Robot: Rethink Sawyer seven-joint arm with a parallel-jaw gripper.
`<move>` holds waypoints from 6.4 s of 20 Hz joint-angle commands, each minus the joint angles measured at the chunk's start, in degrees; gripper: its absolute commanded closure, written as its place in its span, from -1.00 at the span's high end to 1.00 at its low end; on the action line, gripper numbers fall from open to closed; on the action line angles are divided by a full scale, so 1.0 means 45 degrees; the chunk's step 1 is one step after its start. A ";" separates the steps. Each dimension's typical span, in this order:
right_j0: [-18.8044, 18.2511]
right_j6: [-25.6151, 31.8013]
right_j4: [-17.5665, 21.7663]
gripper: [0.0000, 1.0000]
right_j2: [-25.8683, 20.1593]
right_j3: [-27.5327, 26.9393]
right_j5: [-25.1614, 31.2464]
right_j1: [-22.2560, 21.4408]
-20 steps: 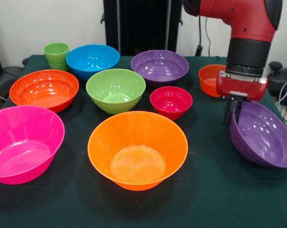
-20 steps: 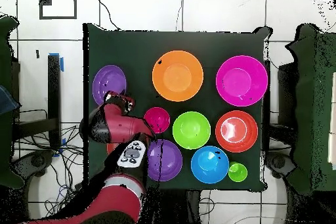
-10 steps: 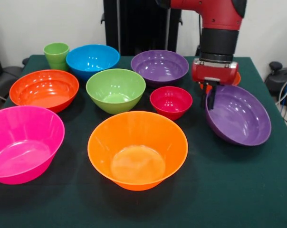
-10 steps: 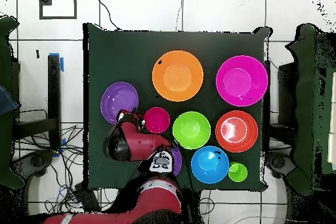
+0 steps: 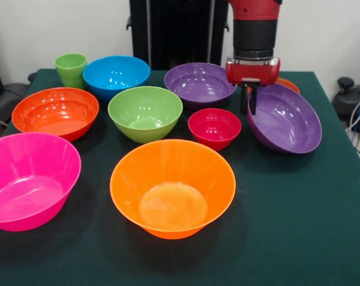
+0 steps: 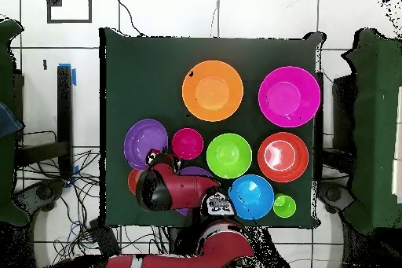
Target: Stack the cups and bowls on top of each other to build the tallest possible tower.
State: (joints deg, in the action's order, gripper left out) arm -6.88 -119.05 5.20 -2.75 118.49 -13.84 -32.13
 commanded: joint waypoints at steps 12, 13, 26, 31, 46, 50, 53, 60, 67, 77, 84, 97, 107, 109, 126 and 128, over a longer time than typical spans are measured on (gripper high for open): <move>0.0549 -0.2146 0.0448 -1.00 -0.1292 0.0489 -0.1402 0.0468; 0.0644 -0.2151 0.0443 -1.00 -0.1199 0.0444 -0.1624 0.0501; 0.1894 -0.2149 -0.0850 1.00 0.0452 0.1156 -0.1359 -0.1304; 0.2587 -0.2019 -0.1530 1.00 0.1495 0.1583 -0.0408 -0.2585; 0.3466 -0.0825 -0.2295 1.00 0.3385 -0.0068 0.2618 -0.3656; 0.3415 -0.0769 -0.2456 1.00 0.3411 -0.1018 0.3526 -0.3254; 0.3091 -0.0768 -0.2435 1.00 0.3100 -0.1843 0.3705 -0.2656; 0.2789 -0.0574 -0.2581 1.00 0.3304 -0.4443 0.5499 -0.1268; 0.2866 -0.0293 -0.2139 1.00 0.3525 -0.5847 0.7804 -0.1924; 0.2627 -0.0564 -0.1747 1.00 0.3257 -0.7119 0.7221 -0.0746; 0.2324 -0.0313 -0.1778 1.00 0.3103 -0.7960 0.8207 -0.0012; 0.1958 -0.0288 -0.1781 1.00 0.2765 -0.9248 0.8707 0.1296; 0.1655 -0.0106 -0.1804 1.00 0.2116 -0.9666 0.8313 0.1882; 0.1659 -0.0132 -0.1784 1.00 0.2114 -0.9765 0.8249 0.2015; 0.1228 0.0592 -0.1940 1.00 0.1213 -1.0132 0.9733 0.2132; 0.1150 0.0621 -0.1973 1.00 0.1102 -1.0242 1.0020 0.2133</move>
State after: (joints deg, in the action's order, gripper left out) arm -0.26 -119.05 -4.27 11.01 75.12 20.90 -23.28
